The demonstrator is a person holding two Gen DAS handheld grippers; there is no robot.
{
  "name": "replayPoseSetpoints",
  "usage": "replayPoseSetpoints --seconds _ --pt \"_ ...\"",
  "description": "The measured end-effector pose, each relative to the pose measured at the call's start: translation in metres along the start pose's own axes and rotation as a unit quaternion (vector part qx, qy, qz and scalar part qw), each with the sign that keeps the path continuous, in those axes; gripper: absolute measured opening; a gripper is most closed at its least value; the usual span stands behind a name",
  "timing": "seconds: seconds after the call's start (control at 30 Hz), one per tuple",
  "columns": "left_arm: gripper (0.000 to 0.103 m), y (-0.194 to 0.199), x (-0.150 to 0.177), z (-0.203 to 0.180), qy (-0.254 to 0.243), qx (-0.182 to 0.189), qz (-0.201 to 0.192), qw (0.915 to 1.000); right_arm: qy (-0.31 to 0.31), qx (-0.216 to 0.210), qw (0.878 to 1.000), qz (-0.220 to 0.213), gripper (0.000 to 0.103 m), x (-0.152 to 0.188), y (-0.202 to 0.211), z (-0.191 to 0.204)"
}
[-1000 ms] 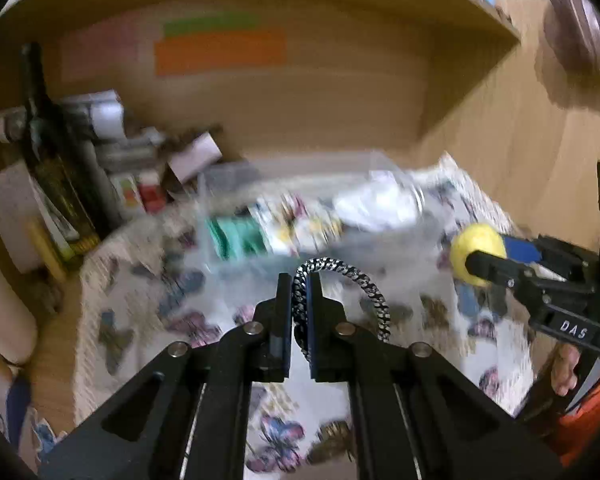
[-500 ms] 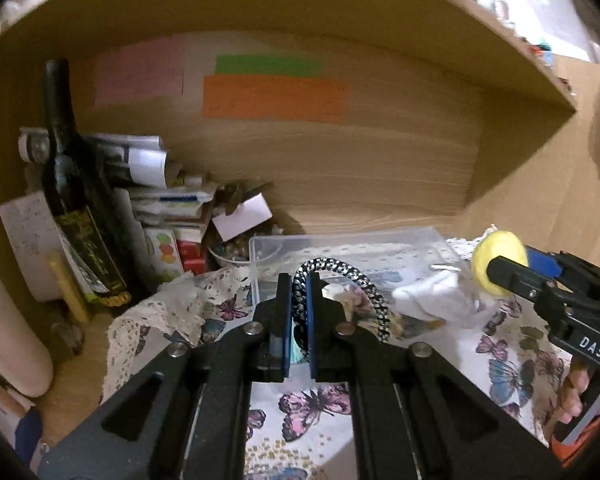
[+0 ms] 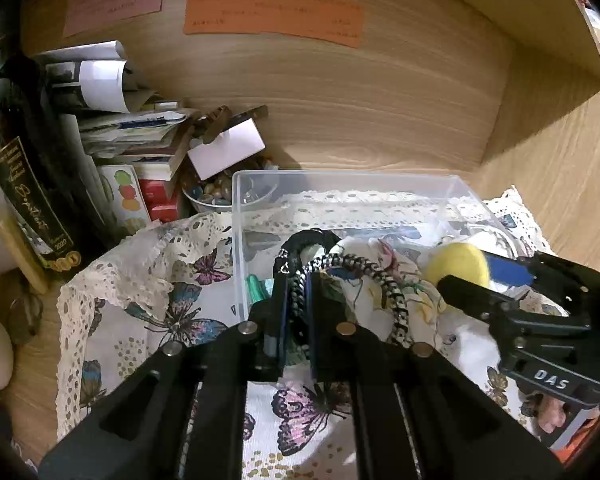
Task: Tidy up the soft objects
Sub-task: 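Lower the bracelet and yellow ball into the clear box and open both tools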
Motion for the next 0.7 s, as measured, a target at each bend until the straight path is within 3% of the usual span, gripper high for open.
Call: replayPoseSetpoints --seconds 0.2,0.4,0.47,0.63,0.7 --pt "0.033 0.010 -0.003 0.000 0.007 0.010 0.001 0.9999 0.008 0.011 1.000 -0.009 0.053 -0.004 0.005 0.002" --pt "0.037 0.034 -0.014 -0.002 0.009 0.022 -0.021 0.9995 0.003 0.011 0.999 -0.047 0.054 -0.019 0.030 0.001" --pt "0.040 0.046 -0.019 -0.004 0.003 0.022 -0.033 0.9992 0.001 0.009 0.998 -0.063 0.057 -0.025 0.044 0.000" --pt "0.063 0.083 -0.034 -0.017 -0.016 0.015 -0.085 0.9962 0.005 0.014 0.993 -0.114 0.064 -0.040 0.083 0.003" --pt "0.069 0.097 -0.039 -0.022 -0.020 0.016 -0.105 0.9942 0.006 0.013 0.991 -0.132 0.072 -0.044 0.100 0.004"
Point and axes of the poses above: each gripper's, at about its wrist camera, not at the fingertips, and y roughly against the way its jaws point, z to its left, x to its underside, the point moved 5 cm from there along -y, roughly the way its jaws point, and after that the axes turned 13 degrees about -z, right-handed, at the moved point
